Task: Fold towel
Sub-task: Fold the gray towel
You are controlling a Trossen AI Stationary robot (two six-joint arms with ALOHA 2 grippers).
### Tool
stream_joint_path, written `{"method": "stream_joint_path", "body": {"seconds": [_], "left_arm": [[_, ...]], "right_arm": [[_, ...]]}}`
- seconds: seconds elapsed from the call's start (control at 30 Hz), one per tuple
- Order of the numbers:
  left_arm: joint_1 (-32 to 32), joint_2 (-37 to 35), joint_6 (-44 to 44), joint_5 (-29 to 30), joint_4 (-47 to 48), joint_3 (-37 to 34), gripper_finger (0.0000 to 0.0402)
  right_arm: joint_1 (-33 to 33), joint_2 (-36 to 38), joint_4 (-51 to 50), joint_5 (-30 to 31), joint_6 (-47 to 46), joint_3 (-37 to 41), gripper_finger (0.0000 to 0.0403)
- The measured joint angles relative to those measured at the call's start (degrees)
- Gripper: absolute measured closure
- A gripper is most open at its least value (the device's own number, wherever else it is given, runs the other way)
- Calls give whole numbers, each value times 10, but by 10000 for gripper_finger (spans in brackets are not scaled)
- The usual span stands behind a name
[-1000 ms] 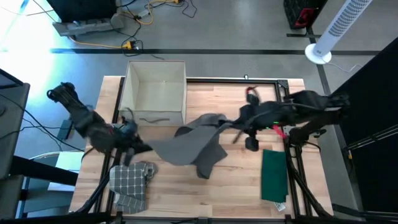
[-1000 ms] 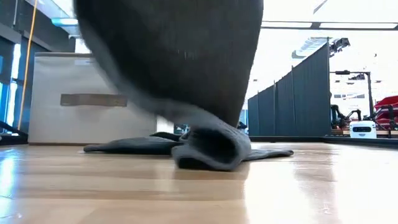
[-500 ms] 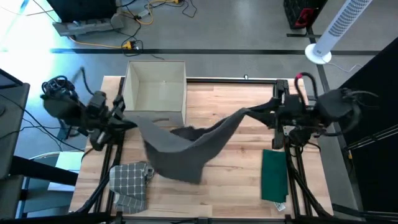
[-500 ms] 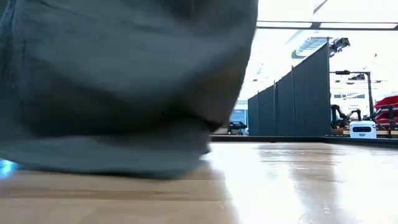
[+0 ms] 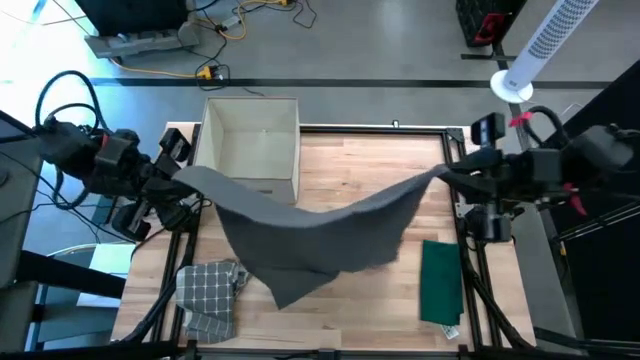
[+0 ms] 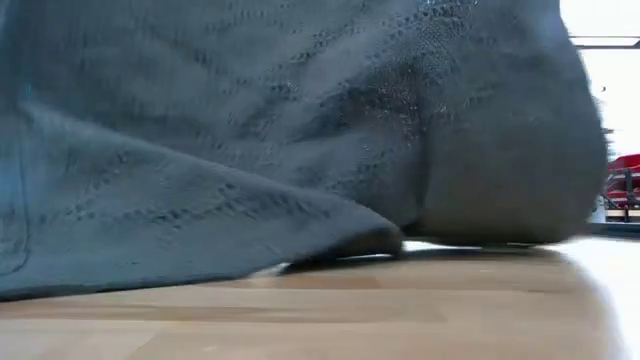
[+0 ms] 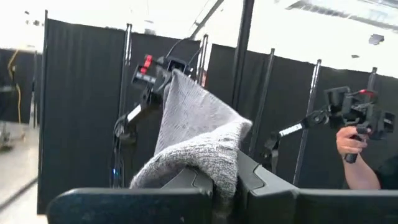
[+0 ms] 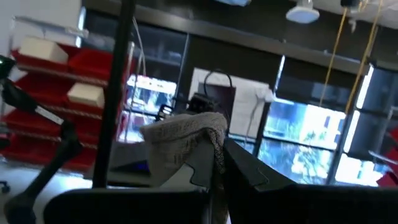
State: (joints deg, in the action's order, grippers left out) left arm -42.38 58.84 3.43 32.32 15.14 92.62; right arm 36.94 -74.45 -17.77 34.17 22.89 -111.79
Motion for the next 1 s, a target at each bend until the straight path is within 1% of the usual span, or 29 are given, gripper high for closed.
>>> {"method": "stream_joint_path", "body": {"seconds": [0.13,0.43,0.5,0.67,0.8,0.9,1.0], "left_arm": [[-13,24,40,-1,1,46,402],[-37,62,91,0,12,134,402],[-43,68,84,0,33,154,402],[-56,76,21,1,105,195,402],[-63,83,13,15,120,203,402],[-69,84,13,14,124,205,402],[-78,83,-5,14,163,231,402]], "right_arm": [[17,0,26,-1,29,0,396],[55,0,103,-1,120,-1,396],[65,0,103,-1,131,-8,396],[75,1,102,0,135,-14,396],[75,1,100,0,136,-14,396],[75,1,100,-1,136,-14,396],[75,3,104,1,136,-14,396]]}}
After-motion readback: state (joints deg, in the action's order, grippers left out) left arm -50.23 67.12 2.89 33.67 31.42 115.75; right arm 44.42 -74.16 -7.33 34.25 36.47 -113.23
